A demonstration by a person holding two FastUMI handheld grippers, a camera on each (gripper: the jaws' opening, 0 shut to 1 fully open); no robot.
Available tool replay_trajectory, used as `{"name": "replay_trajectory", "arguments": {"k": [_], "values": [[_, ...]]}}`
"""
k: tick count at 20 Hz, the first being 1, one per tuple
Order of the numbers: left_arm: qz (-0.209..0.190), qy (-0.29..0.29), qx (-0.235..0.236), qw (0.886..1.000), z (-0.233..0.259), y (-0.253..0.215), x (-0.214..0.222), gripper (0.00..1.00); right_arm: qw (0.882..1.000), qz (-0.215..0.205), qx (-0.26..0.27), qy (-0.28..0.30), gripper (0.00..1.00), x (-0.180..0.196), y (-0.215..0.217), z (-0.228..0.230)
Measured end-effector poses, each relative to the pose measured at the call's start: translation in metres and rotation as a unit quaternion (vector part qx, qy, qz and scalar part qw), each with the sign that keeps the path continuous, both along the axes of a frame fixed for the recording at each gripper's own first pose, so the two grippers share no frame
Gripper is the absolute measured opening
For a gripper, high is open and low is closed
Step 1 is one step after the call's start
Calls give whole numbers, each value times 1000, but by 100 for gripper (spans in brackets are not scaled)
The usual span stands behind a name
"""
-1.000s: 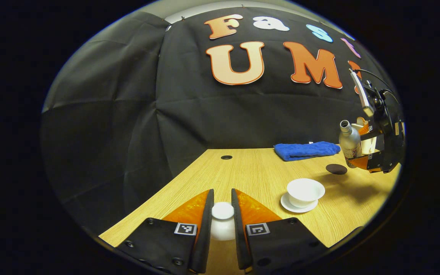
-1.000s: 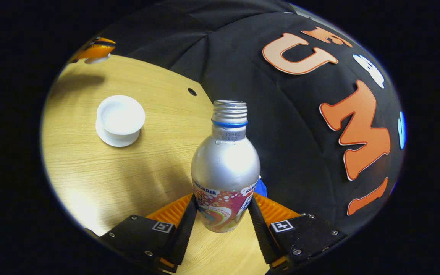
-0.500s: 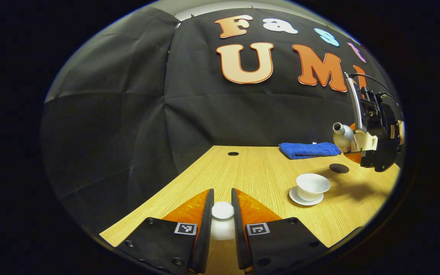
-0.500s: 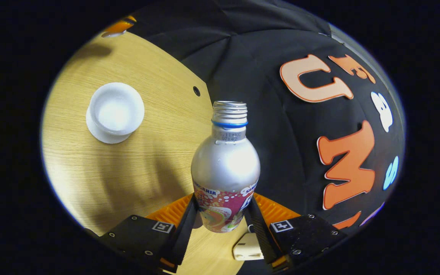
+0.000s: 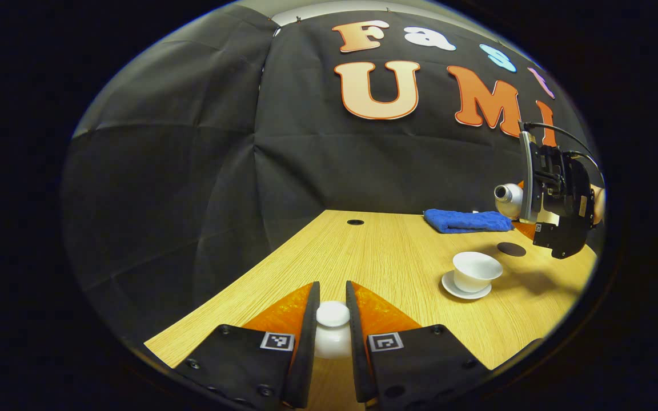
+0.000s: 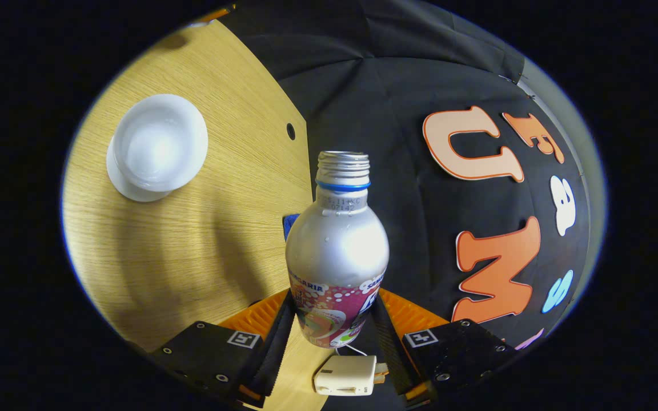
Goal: Open the teacup lid with one hand, grasp the water bottle and pour water into the teacup with the other hand; after pouring, place the water bottle on the coaster and then close the teacup lid.
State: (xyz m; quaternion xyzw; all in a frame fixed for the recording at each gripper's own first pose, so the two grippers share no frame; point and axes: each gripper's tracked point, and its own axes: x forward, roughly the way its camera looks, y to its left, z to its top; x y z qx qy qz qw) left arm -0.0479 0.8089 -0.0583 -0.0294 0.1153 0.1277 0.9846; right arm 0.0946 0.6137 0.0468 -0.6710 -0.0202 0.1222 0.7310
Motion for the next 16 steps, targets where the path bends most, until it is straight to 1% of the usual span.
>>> {"name": "replay_trajectory", "arguments": {"k": [3,4,5,6,9,10,11,12,13,14,15,16], "values": [[2,1,-2,1000,-2,2,-1,33,999,17,-25,-31,77,-2,4,8],[2,1,-2,1000,-1,2,-2,30,999,23,-30,-38,77,-4,6,11],[3,2,-2,1000,-1,1,-2,30,998,31,-37,-46,77,-6,10,13],[2,2,-3,1000,-1,1,-2,33,997,38,-42,-53,77,-9,14,15],[3,2,-3,1000,0,1,-4,34,994,53,-59,-72,77,-16,25,19],[4,1,-5,1000,0,2,-3,33,993,57,-69,-80,77,-18,26,20],[4,1,-6,1000,-1,1,-4,36,991,60,-79,-91,77,-19,28,22],[4,1,-8,1000,0,0,-4,33,989,60,-93,-103,77,-18,27,23],[3,1,-8,1000,0,0,-5,33,986,61,-107,-113,77,-18,27,24],[3,0,-9,1000,0,0,-5,31,983,63,-119,-124,77,-18,27,23],[2,1,-9,1000,0,-1,-5,33,981,65,-129,-129,77,-17,27,23],[2,1,-9,1000,0,0,-6,33,980,66,-135,-131,77,-17,26,22]]}}
